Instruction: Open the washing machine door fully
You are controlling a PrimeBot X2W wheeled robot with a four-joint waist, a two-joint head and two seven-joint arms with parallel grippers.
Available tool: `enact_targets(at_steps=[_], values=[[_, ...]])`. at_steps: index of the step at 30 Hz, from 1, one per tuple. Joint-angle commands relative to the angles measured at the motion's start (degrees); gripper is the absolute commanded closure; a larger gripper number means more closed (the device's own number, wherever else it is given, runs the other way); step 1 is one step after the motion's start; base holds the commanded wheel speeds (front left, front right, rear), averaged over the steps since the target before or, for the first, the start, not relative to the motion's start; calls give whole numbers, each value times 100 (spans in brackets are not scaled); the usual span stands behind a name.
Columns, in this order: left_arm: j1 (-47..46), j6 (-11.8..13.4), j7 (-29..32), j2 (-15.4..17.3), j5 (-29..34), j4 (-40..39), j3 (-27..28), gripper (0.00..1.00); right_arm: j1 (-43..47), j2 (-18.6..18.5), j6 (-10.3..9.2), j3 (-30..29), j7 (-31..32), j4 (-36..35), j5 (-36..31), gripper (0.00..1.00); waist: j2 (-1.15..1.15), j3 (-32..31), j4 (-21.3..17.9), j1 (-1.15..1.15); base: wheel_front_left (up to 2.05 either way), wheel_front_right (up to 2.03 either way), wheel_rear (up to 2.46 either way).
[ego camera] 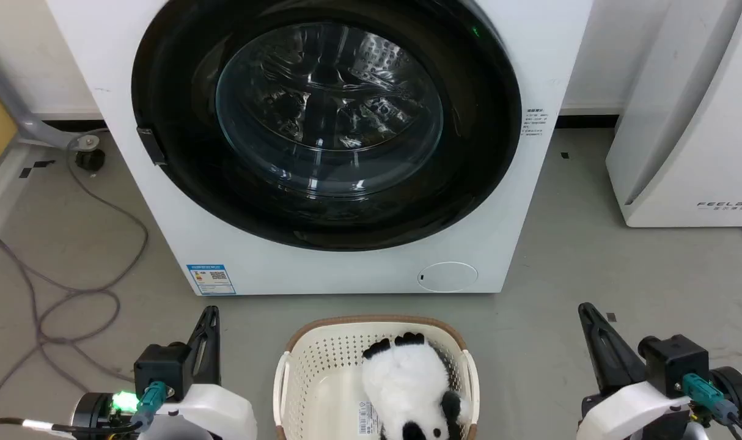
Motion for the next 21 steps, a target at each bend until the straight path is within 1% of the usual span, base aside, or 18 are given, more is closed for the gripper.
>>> enact_targets(at_steps=[1, 16, 17, 21], values=[[-90, -25, 2, -1, 15, -28, -12, 100, -72, 2, 5, -3, 8, -23, -44, 100, 0, 0, 0, 0, 0, 0, 0], [-90, -25, 2, -1, 15, -28, -12, 100, -72, 2, 5, -3, 8, -23, -44, 100, 0, 0, 0, 0, 0, 0, 0], [-1, 0, -1, 0, -1, -1, -1, 0, -1, 0, 0, 0, -1, 0, 1, 0, 0, 0, 0, 0, 0, 0, 0], [-2, -1, -31, -1, -18, 16, -23, 0, 13, 0, 0, 3, -25, 3, 13, 0, 0, 0, -2, 0, 0, 0, 0]])
